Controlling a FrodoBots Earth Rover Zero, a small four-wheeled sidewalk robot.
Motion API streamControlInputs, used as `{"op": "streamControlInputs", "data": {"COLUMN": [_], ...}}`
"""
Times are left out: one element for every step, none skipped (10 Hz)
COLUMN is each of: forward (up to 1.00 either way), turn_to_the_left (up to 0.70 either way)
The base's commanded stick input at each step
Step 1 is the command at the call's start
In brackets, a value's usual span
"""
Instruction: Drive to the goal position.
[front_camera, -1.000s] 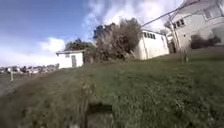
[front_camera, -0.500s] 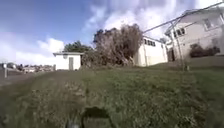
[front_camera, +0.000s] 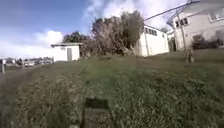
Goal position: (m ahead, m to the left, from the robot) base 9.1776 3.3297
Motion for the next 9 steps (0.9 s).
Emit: {"op": "streamControlInputs", "data": {"forward": [0.70, 0.70, 0.70, 0.70, 0.70, 0.70, 0.70, 0.70, 0.70], "turn_to_the_left": [0.00, 0.00, 0.00, 0.00, 0.00, 0.00, 0.00, 0.00, 0.00]}}
